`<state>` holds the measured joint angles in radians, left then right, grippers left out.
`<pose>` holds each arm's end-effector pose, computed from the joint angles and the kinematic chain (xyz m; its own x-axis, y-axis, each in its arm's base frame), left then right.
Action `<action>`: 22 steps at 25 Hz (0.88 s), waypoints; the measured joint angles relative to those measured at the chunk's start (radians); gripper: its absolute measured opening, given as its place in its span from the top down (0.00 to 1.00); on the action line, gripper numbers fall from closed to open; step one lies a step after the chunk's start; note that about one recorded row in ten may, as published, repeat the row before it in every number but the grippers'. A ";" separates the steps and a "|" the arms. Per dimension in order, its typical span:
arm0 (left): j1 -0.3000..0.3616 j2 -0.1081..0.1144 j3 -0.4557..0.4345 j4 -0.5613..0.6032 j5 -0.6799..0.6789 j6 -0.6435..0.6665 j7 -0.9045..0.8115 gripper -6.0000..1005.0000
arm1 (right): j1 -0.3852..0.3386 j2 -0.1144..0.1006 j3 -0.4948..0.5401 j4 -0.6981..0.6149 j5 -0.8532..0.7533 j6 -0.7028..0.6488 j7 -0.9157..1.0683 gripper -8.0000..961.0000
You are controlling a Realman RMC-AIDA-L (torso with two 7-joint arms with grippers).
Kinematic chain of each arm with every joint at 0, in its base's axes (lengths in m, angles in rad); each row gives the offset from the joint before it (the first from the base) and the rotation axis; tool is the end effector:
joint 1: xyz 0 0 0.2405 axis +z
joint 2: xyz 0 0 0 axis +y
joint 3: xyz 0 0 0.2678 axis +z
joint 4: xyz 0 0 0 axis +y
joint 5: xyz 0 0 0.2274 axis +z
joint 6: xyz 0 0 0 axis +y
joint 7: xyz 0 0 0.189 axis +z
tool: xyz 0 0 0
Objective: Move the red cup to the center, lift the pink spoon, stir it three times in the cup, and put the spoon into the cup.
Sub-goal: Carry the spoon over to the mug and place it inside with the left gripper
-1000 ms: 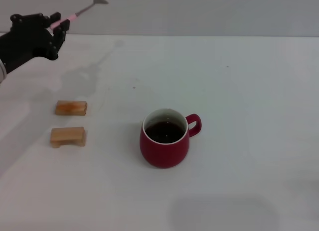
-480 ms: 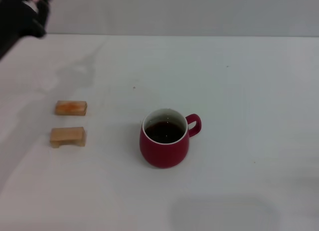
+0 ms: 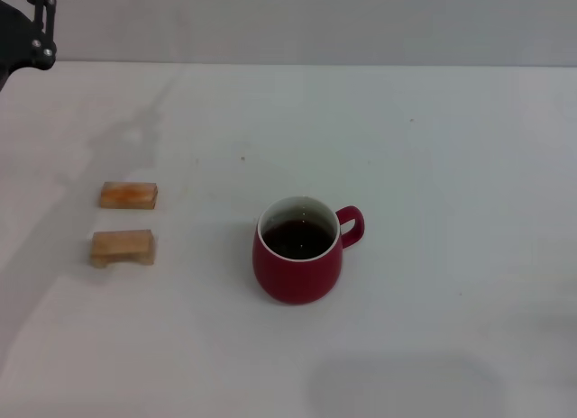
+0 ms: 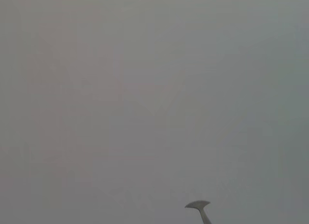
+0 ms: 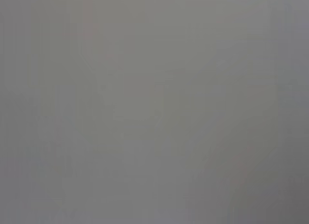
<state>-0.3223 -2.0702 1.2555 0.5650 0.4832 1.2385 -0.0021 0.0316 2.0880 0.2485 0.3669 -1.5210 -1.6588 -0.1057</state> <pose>-0.2655 0.4049 0.0451 0.8315 -0.4907 0.2606 0.2011 -0.1714 -0.9645 0.3911 0.2112 -0.0070 0.7218 0.1646 -0.6722 -0.6883 0.2725 -0.6723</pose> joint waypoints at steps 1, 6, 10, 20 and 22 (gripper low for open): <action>0.000 0.000 0.008 -0.003 -0.013 0.011 0.027 0.82 | 0.001 0.000 0.000 0.000 0.000 0.002 0.000 0.28; 0.000 -0.005 0.029 -0.042 -0.130 0.077 0.069 0.82 | 0.011 -0.002 0.000 -0.005 0.000 0.013 0.000 0.28; -0.003 0.005 0.063 -0.078 -0.264 0.157 -0.075 0.82 | 0.021 -0.003 0.000 -0.016 0.000 0.024 0.000 0.28; 0.119 0.019 0.072 0.421 0.120 -0.373 -0.685 0.82 | 0.052 -0.004 0.000 -0.035 0.005 0.063 0.005 0.28; 0.128 0.016 0.069 0.480 0.182 -0.414 -0.744 0.82 | 0.059 -0.004 0.000 -0.039 0.005 0.070 0.006 0.28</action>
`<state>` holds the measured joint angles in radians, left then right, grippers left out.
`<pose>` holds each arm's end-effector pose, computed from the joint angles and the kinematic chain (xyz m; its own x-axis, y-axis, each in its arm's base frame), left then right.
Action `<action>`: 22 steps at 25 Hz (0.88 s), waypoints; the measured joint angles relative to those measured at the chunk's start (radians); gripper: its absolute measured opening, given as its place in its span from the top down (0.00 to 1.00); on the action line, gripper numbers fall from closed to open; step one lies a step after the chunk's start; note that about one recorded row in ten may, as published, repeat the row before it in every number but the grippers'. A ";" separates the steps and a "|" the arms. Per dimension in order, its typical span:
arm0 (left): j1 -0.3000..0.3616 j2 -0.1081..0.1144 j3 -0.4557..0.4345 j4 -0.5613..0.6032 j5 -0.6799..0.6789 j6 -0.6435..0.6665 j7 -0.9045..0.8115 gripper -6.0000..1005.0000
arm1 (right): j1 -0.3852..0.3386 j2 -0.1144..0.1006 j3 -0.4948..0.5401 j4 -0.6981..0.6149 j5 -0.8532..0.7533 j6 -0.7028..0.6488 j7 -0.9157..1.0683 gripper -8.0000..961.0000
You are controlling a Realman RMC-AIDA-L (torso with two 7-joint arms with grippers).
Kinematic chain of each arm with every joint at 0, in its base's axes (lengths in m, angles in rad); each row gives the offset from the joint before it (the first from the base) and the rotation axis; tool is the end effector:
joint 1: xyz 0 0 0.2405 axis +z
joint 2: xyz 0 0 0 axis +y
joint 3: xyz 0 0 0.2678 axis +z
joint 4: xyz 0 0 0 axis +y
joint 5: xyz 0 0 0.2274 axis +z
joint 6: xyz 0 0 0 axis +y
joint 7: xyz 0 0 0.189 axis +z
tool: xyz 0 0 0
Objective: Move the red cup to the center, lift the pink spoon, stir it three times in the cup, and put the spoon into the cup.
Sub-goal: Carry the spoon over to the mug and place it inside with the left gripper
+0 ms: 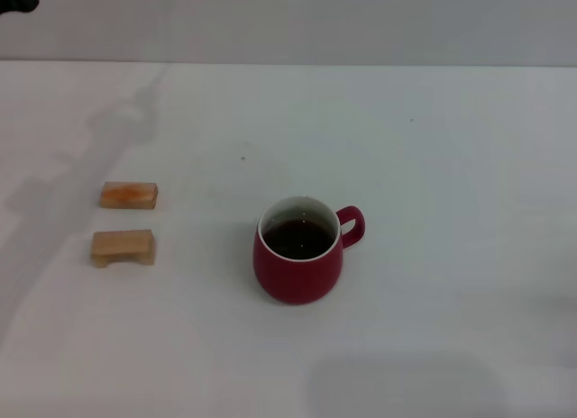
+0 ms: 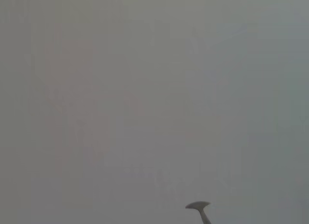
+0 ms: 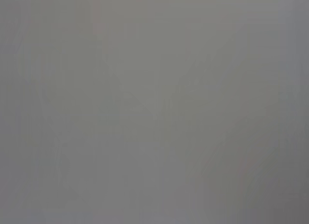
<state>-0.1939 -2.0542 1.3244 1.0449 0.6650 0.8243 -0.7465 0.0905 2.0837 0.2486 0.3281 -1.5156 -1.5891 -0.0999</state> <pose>-0.2365 0.4260 0.0817 0.7292 -0.2577 0.6339 0.5356 -0.3616 -0.7631 0.3945 0.2348 -0.0087 0.7340 0.1346 -0.6657 -0.6763 0.2341 -0.6984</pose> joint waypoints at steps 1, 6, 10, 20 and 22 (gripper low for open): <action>0.003 -0.001 -0.001 0.013 0.010 -0.007 -0.006 0.82 | 0.003 0.000 0.000 -0.001 0.000 0.003 0.000 0.28; 0.016 -0.012 -0.002 0.022 0.011 -0.016 0.136 0.82 | 0.010 -0.001 0.000 -0.001 0.001 0.008 0.001 0.28; 0.013 -0.022 0.045 -0.082 -0.122 0.094 0.466 0.82 | 0.011 -0.001 0.000 -0.002 0.000 0.010 0.002 0.28; 0.005 -0.018 0.345 -0.250 -0.775 0.367 1.208 0.82 | 0.007 0.001 0.000 -0.001 -0.003 0.016 0.003 0.28; 0.027 -0.017 0.397 -0.175 -0.881 0.288 1.267 0.82 | 0.008 0.001 0.000 -0.001 -0.003 0.017 0.003 0.28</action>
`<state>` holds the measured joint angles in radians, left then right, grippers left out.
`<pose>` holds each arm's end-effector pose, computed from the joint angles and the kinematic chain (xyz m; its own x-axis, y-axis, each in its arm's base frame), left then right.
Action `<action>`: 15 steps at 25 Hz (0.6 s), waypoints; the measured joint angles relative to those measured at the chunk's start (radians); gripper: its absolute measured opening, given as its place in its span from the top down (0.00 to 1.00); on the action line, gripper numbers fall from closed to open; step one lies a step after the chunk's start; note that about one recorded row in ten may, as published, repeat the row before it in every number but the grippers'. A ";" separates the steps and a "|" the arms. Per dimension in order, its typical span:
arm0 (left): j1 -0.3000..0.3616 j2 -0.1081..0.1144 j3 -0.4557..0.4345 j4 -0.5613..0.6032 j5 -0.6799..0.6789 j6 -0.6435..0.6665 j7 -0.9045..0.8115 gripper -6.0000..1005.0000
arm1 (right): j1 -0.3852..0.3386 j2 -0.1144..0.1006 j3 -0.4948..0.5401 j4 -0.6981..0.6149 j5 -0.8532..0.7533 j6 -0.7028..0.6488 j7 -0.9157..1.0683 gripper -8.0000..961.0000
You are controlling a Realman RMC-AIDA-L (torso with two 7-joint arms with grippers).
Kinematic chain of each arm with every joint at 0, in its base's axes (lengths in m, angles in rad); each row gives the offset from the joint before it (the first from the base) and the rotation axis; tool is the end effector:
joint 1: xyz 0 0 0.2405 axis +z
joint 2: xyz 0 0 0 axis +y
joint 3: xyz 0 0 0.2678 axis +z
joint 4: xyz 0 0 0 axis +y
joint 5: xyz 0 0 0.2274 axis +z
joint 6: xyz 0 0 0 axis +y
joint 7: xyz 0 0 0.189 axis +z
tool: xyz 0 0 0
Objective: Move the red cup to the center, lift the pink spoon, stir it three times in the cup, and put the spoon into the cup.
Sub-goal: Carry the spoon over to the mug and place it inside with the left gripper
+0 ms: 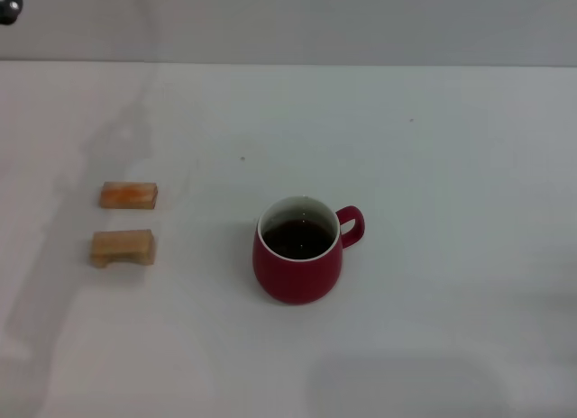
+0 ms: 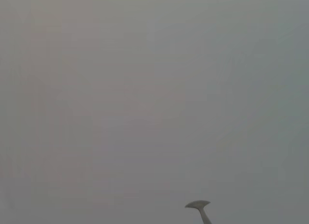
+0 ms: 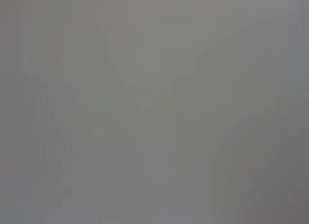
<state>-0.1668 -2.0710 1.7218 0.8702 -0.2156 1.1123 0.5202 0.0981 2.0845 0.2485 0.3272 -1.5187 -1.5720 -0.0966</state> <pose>-0.2307 0.3898 0.0626 0.8642 -0.4922 0.1047 0.2037 0.1519 -0.9672 0.3944 0.2384 -0.0117 0.7298 0.1246 -0.6722 -0.6807 0.2239 -0.6975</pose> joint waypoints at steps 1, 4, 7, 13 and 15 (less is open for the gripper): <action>0.000 0.000 0.000 0.000 0.000 0.000 0.000 0.82 | 0.000 0.000 0.000 0.000 -0.001 0.000 0.000 0.28; 0.050 0.010 0.026 0.165 -0.051 -0.185 -0.045 0.82 | 0.000 0.000 0.000 0.000 -0.001 0.001 0.000 0.28; 0.108 0.017 0.018 0.382 -0.047 -0.482 -0.135 0.82 | -0.002 0.000 0.000 0.001 -0.001 0.001 0.000 0.28; 0.160 0.034 0.011 0.677 -0.049 -0.896 -0.233 0.82 | 0.000 0.000 0.000 0.001 0.000 0.001 0.000 0.28; 0.167 0.046 0.017 0.828 -0.051 -1.119 -0.244 0.82 | 0.003 -0.001 0.000 0.001 0.000 0.000 0.000 0.28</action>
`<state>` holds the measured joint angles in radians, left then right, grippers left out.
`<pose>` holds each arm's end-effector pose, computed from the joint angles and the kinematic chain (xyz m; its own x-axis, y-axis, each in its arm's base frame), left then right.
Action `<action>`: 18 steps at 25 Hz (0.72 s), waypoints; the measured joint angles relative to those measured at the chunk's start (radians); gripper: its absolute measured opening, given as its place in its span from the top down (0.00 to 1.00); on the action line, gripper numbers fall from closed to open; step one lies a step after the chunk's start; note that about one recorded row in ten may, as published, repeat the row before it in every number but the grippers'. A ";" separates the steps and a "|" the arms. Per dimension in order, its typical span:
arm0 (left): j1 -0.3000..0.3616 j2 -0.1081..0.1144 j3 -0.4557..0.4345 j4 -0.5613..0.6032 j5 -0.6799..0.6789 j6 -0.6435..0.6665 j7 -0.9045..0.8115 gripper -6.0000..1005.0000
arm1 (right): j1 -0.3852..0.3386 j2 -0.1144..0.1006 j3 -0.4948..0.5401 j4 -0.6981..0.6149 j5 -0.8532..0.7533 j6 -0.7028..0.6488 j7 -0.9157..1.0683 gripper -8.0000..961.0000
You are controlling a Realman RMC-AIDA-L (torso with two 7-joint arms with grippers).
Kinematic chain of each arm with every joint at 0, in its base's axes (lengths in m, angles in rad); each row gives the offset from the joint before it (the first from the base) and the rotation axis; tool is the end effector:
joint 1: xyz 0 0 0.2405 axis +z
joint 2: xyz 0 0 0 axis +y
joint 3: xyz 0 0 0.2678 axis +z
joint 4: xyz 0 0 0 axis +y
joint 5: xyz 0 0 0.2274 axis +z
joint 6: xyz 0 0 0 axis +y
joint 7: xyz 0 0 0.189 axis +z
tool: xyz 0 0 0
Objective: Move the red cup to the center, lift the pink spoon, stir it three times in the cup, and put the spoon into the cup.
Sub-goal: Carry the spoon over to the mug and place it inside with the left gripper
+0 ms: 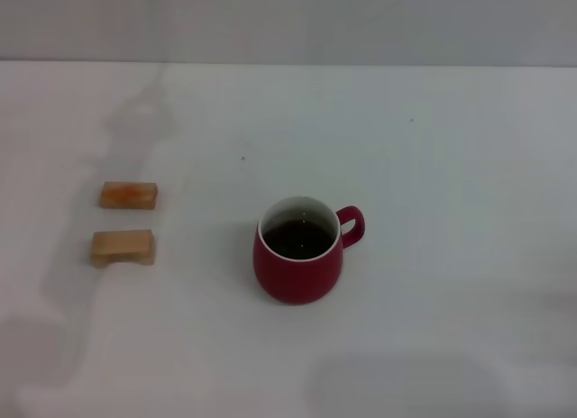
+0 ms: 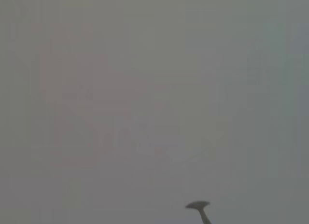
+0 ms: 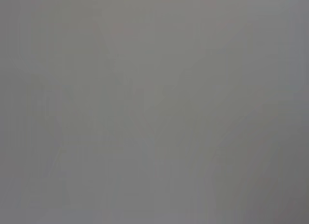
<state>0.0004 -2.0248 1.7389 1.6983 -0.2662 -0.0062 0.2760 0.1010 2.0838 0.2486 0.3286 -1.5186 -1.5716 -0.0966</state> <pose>-0.1638 0.4072 0.0834 0.8874 -0.1208 0.4449 0.4235 -0.1676 -0.8903 0.3937 0.2396 -0.0117 0.7289 0.1266 -0.6728 -0.6819 0.2219 -0.6970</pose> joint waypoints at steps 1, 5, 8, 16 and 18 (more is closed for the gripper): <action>0.000 0.000 0.000 0.000 0.000 0.000 0.000 0.82 | 0.000 0.000 0.000 0.000 0.000 0.000 0.000 0.28; -0.015 0.022 0.004 0.152 -0.005 -0.239 0.014 0.82 | 0.000 0.000 0.008 0.000 0.002 -0.004 0.000 0.28; -0.031 0.025 -0.003 0.192 -0.023 -0.331 0.064 0.82 | -0.002 -0.001 0.011 -0.001 0.003 -0.006 0.000 0.28; -0.094 0.039 -0.065 0.203 -0.312 -0.486 0.316 0.82 | -0.005 -0.002 0.013 -0.006 0.013 -0.008 0.000 0.28; -0.114 0.025 -0.109 0.205 -0.401 -0.554 0.408 0.82 | -0.004 -0.002 0.014 -0.007 0.015 -0.005 0.000 0.28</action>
<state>-0.1137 -1.9996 1.6301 1.9029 -0.6675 -0.5598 0.6845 0.0974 2.0815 0.2622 0.3218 -1.5035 -1.5765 -0.0966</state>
